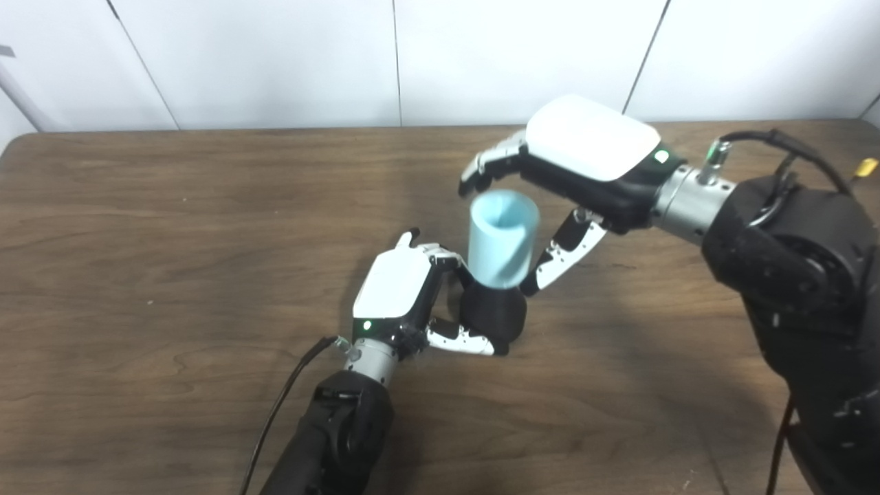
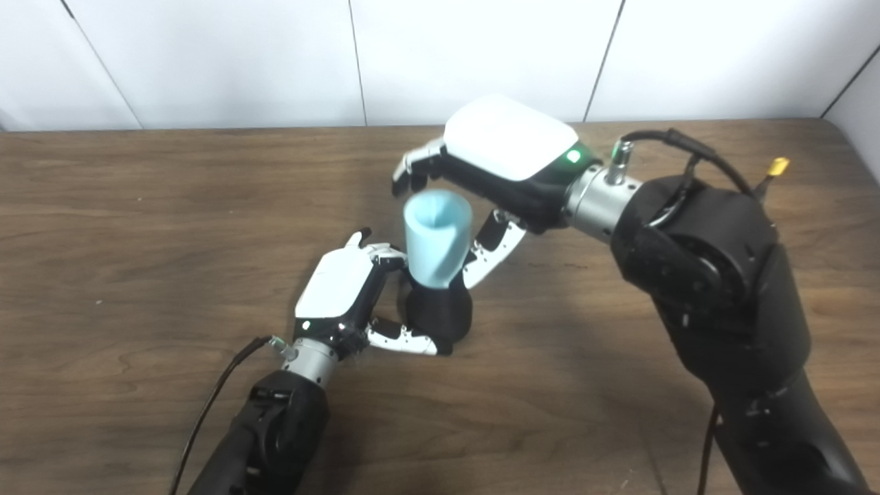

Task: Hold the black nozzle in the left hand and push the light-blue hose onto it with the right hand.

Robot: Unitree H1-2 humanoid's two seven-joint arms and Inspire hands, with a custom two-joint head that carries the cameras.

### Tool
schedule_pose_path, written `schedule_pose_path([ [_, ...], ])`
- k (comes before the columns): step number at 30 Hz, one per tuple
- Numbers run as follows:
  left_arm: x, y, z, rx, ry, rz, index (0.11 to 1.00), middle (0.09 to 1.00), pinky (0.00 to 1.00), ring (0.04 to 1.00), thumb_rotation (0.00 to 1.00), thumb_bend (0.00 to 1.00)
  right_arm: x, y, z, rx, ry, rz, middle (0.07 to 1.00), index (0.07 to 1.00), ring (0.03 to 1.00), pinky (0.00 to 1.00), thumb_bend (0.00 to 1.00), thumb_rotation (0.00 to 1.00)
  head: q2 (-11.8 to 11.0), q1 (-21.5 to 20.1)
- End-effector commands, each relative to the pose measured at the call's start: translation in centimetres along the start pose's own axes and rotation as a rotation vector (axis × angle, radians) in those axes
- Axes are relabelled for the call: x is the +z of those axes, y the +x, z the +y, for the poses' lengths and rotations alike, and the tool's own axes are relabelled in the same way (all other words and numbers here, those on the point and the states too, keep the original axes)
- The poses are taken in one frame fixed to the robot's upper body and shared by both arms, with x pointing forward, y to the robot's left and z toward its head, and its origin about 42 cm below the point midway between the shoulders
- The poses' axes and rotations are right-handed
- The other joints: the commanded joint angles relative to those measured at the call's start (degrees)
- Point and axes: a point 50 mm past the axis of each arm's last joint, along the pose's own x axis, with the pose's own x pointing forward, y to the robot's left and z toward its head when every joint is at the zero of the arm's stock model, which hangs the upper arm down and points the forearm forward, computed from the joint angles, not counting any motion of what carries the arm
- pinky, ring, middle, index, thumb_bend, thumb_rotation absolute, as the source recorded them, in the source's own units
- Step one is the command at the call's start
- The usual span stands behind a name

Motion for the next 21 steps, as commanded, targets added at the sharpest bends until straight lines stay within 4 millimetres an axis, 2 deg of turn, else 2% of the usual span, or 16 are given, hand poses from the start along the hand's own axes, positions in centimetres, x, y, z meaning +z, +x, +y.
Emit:
schedule_pose_path([
  [1, 0.6, 0.5, 0.9, 0.045, 0.019, -0.035, 0.48, 0.703, 1.0, 0.819, 0.05, 0.52, 0.3, -0.6, -2.3, -0.105, -0.024, -0.012, 0.733, 0.741, 0.734, 0.63, 1.0, 0.33, -0.03, -0.07],
  [4, 0.5, 0.5, 0.8, 0.048, 0.023, -0.037, 0.48, 0.702, 1.0, 0.816, 0.05, 0.52, 0.2, -1.0, -2.7, -0.119, -0.019, -0.003, 0.791, 0.792, 0.794, 0.69, 0.97, 0.39, -0.41, -0.17],
  [6, 0.5, 0.4, 0.7, 0.047, 0.025, -0.035, 0.48, 0.702, 1.0, 0.816, 0.05, 0.52, 0.0, -1.2, -2.6, -0.118, -0.025, 0.007, 0.862, 0.878, 0.861, 0.75, 0.89, 0.51, -0.53, -0.23],
  [7, 0.5, 0.4, 0.7, 0.045, 0.027, -0.034, 0.48, 0.702, 1.0, 0.816, 0.05, 0.52, -0.1, -1.4, -2.5, -0.115, -0.029, 0.009, 0.878, 0.897, 0.876, 0.76, 0.87, 0.54, -0.53, -0.23],
  [10, 0.4, 0.4, 0.6, 0.046, 0.035, -0.034, 0.48, 0.703, 1.0, 0.815, 0.05, 0.52, -0.3, -1.9, -1.4, -0.105, -0.04, 0.005, 0.951, 0.963, 0.946, 0.81, 0.8, 0.71, -0.78, -0.47],
  [13, 0.3, 0.3, 0.6, 0.046, 0.04, -0.034, 0.481, 0.703, 1.0, 0.814, 0.05, 0.52, -0.5, -2.2, -0.2, -0.097, -0.052, -0.012, 0.993, 0.979, 0.991, 0.85, 0.77, 0.81, -0.73, -0.8],
  [18, 0.0, 0.2, 0.7, 0.047, 0.046, -0.035, 0.481, 0.7, 1.0, 0.814, 0.05, 0.52, -0.5, -2.6, 1.9, -0.086, -0.072, -0.019, 1.0, 0.978, 1.0, 0.96, 0.73, 0.94, -0.68, -0.99],
  [21, -0.2, 0.2, 0.6, 0.053, 0.074, -0.041, 0.481, 0.699, 1.0, 0.814, 0.05, 0.52, -0.7, -2.9, 3.0, -0.065, -0.05, 0.002, 1.0, 0.98, 1.0, 1.0, 0.74, 0.95, -0.7, -1.12],
])
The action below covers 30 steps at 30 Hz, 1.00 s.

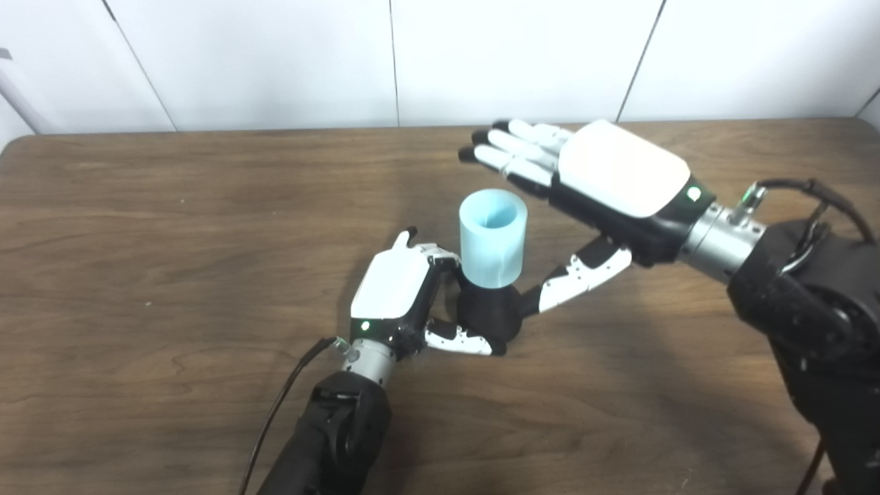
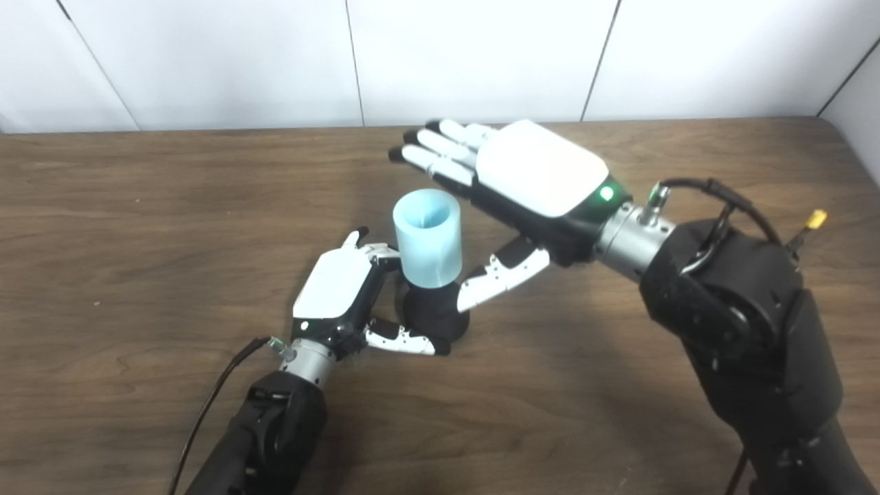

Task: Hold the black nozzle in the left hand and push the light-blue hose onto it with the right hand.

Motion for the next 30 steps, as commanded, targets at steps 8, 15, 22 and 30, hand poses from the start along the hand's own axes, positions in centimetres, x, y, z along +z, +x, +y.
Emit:
schedule_pose_path([
  [8, -0.5, 0.3, 0.2, 0.062, 0.103, -0.077, 0.481, 0.687, 1.0, 0.807, 0.05, 0.52, -0.4, -0.7, -0.1, -0.063, -0.035, 0.018, 1.0, 0.987, 1.0, 1.0, 0.73, 0.98, -0.24, -0.27],
  [15, -0.8, 0.2, 0.2, 0.068, 0.138, -0.098, 0.481, 0.686, 1.0, 0.812, 0.05, 0.52, 0.1, -0.8, 0.1, -0.062, -0.029, 0.019, 1.0, 0.988, 1.0, 1.0, 0.75, 0.98, -0.09, -0.35],
  [22, -0.8, 0.2, 0.1, 0.066, 0.148, -0.097, 0.481, 0.687, 1.0, 0.815, 0.05, 0.52, 0.7, -0.4, -0.4, -0.075, -0.046, -0.001, 1.0, 0.993, 1.0, 1.0, 0.76, 0.97, -0.03, -0.3],
  [30, -0.8, 0.2, 0.2, 0.05, 0.14, -0.08, 0.481, 0.69, 1.0, 0.815, 0.05, 0.52, 1.7, -0.5, -0.6, -0.078, -0.054, -0.038, 1.0, 0.982, 1.0, 1.0, 0.74, 0.96, 0.1, -0.3],
])
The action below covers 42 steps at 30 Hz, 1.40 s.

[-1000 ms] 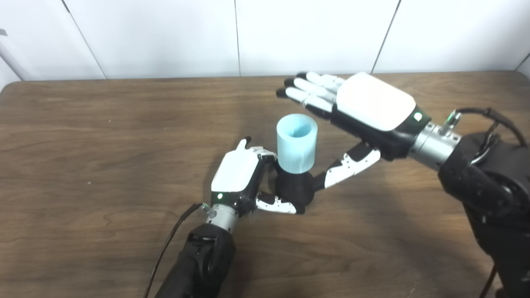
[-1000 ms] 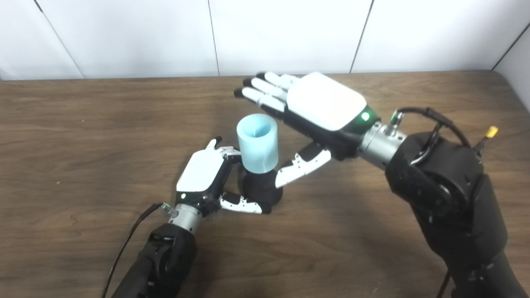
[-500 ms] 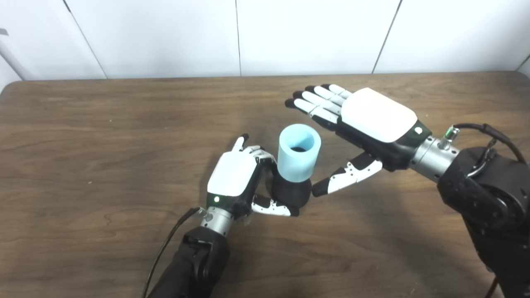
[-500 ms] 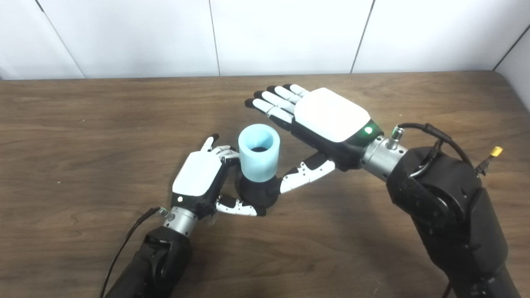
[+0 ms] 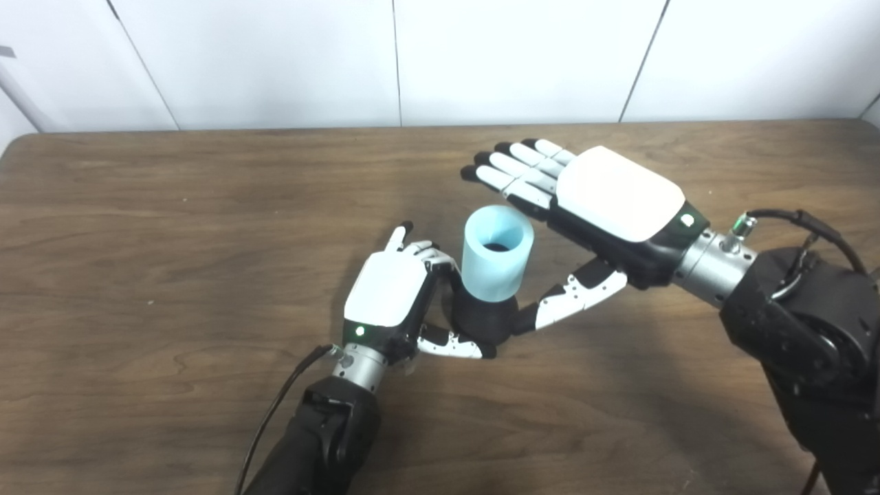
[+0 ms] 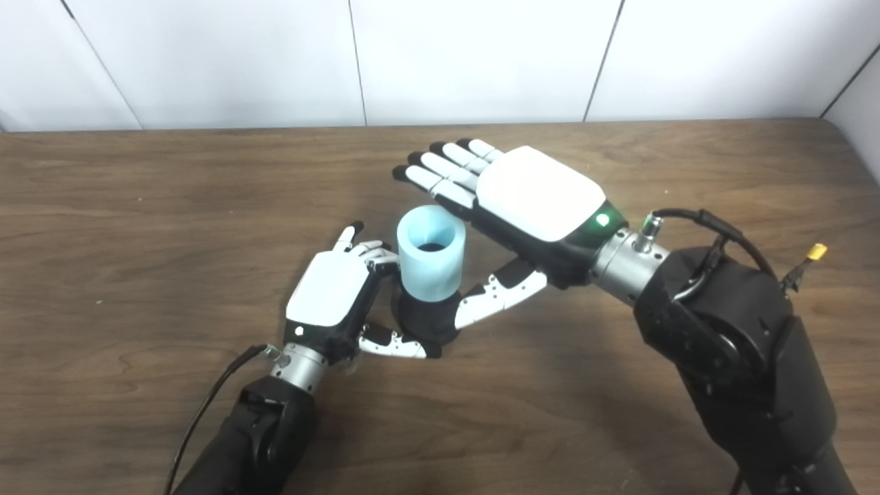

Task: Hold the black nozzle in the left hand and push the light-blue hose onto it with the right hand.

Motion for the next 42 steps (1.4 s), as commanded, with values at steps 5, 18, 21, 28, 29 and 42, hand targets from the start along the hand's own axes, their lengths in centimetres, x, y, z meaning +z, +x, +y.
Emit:
schedule_pose_path([
  [5, 0.3, 0.6, 0.8, 0.013, 0.011, -0.006, 0.481, 0.69, 1.0, 0.812, 0.05, 0.52, 1.0, 0.0, -1.3, -0.061, -0.038, -0.05, 1.0, 0.98, 1.0, 0.99, 0.73, 0.96, 0.14, -0.05],
  [18, 0.3, 0.7, 0.7, 0.019, 0.015, -0.008, 0.481, 0.688, 1.0, 0.813, 0.05, 0.52, 1.7, 0.8, 0.4, 0.01, -0.022, -0.08, 1.0, 0.961, 1.0, 0.97, 0.72, 0.91, 0.47, 0.05],
  [21, 0.3, 0.6, 0.7, 0.02, 0.016, -0.009, 0.481, 0.689, 1.0, 0.813, 0.05, 0.52, 1.7, 0.9, 1.0, 0.023, -0.007, -0.078, 1.0, 0.956, 1.0, 0.97, 0.73, 0.91, 0.51, -0.04],
  [28, 0.3, 0.6, 0.9, 0.019, 0.016, -0.009, 0.481, 0.691, 1.0, 0.811, 0.05, 0.52, 1.7, 0.9, 2.8, 0.085, 0.008, -0.073, 0.985, 0.939, 1.0, 0.99, 0.74, 0.9, 0.63, -0.03],
  [29, 0.3, 0.6, 0.9, 0.019, 0.016, -0.011, 0.481, 0.691, 1.0, 0.811, 0.05, 0.52, 1.7, 0.8, 3.1, 0.096, 0.006, -0.072, 0.987, 0.939, 1.0, 0.99, 0.74, 0.91, 0.63, -0.03],
  [42, 0.4, 0.6, 1.0, 0.016, 0.026, -0.014, 0.481, 0.692, 1.0, 0.814, 0.05, 0.52, 1.2, 0.2, 7.0, 0.192, 0.032, -0.038, 0.968, 0.918, 0.996, 0.94, 0.76, 0.91, 0.89, 0.14],
])
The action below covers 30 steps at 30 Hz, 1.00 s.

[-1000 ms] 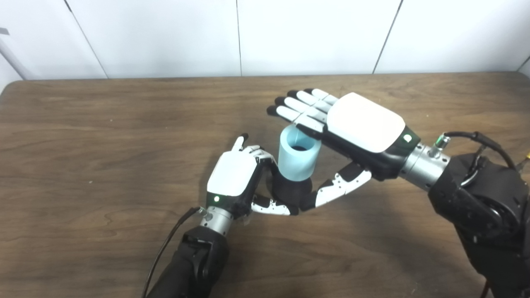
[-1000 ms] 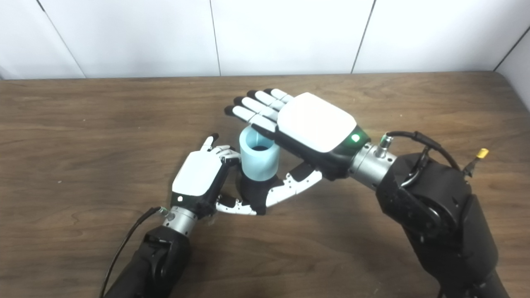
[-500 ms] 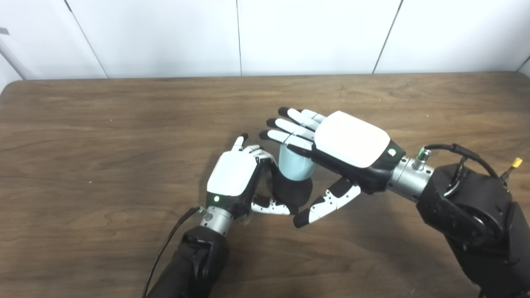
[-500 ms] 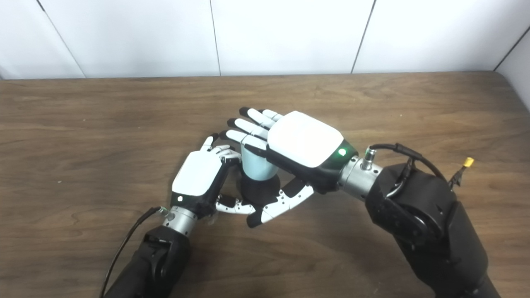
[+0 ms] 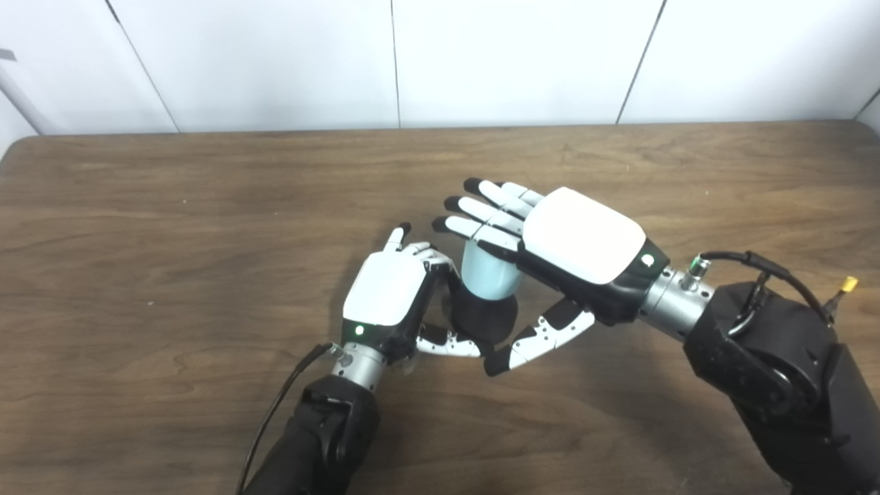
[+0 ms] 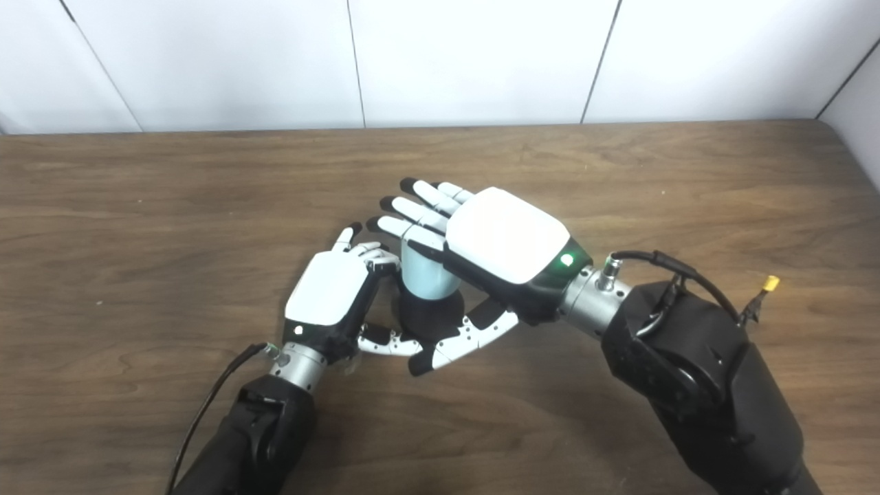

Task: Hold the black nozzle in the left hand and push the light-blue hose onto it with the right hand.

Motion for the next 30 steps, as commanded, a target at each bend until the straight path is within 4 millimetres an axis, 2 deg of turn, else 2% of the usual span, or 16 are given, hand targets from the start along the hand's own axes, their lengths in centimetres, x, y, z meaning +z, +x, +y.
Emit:
schedule_pose_path([
  [1, 0.5, 0.6, 0.9, 0.032, 0.015, -0.021, 0.481, 0.694, 1.0, 0.815, 0.05, 0.52, -0.4, -0.4, 2.9, 0.149, 0.028, 0.013, 0.968, 0.917, 0.998, 0.95, 0.76, 0.91, 0.01, -0.04],
  [11, 0.5, 0.6, 1.0, 0.038, 0.015, -0.028, 0.482, 0.693, 1.0, 0.81, 0.05, 0.52, -0.5, -0.4, 4.7, 0.174, 0.074, 0.01, 0.97, 0.916, 0.998, 0.95, 0.75, 0.91, 0.31, -0.06],
  [20, 0.4, 0.6, 1.0, 0.042, 0.018, -0.032, 0.481, 0.689, 1.0, 0.809, 0.05, 0.52, -0.4, -0.5, 5.1, 0.211, 0.081, 0.004, 0.944, 0.911, 0.978, 0.94, 0.74, 0.9, 0.41, -0.04],
  [27, 0.4, 0.6, 0.9, 0.041, 0.021, -0.031, 0.481, 0.689, 1.0, 0.811, 0.05, 0.52, -0.4, -0.4, 4.7, 0.206, 0.079, 0.0, 0.944, 0.912, 0.978, 0.94, 0.75, 0.91, 0.42, -0.15],
  [30, 0.5, 0.6, 0.9, 0.039, 0.021, -0.03, 0.481, 0.69, 1.0, 0.809, 0.05, 0.52, -0.5, -0.3, 3.5, 0.158, 0.084, -0.001, 0.943, 0.91, 0.975, 0.94, 0.75, 0.92, 0.42, -0.06],
])
